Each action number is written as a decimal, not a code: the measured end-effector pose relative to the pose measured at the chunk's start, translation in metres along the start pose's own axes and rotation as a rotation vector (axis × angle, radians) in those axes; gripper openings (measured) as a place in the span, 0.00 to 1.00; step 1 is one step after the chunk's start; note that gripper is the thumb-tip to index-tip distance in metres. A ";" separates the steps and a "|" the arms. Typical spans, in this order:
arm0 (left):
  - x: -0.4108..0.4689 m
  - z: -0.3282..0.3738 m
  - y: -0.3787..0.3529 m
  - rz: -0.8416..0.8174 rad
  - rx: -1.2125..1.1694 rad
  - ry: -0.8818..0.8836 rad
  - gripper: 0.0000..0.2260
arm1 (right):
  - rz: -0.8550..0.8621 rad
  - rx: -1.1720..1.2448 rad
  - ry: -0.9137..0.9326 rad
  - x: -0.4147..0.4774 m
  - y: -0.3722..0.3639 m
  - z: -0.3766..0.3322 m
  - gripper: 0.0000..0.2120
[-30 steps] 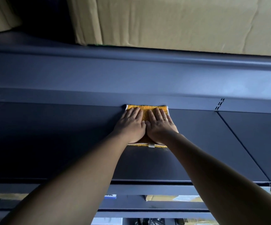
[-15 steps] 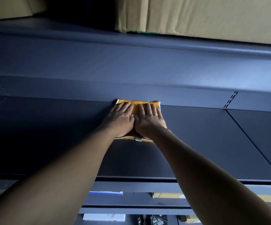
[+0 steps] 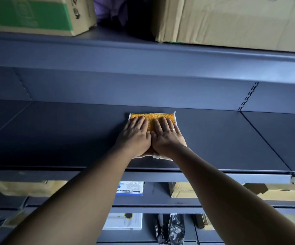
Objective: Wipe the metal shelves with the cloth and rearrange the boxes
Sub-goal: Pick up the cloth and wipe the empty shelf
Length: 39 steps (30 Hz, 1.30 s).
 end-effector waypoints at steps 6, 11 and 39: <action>-0.038 0.005 0.010 0.024 0.015 -0.047 0.30 | -0.006 -0.025 -0.029 -0.043 0.004 -0.012 0.31; -0.061 -0.003 0.020 -0.010 -0.032 -0.055 0.27 | -0.024 -0.014 -0.045 -0.066 0.006 -0.029 0.31; -0.028 -0.091 0.021 0.003 0.008 -0.013 0.27 | -0.016 0.004 -0.056 -0.003 -0.017 -0.099 0.31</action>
Point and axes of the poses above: each hand's wrist, its own x-axis towards the middle knuckle, its own y-axis out of the back of the hand, z = x × y, the point moved 9 cm from there along x, towards the middle knuckle, and after that the axes turned 12 degrees about z, right-handed, at the moved point
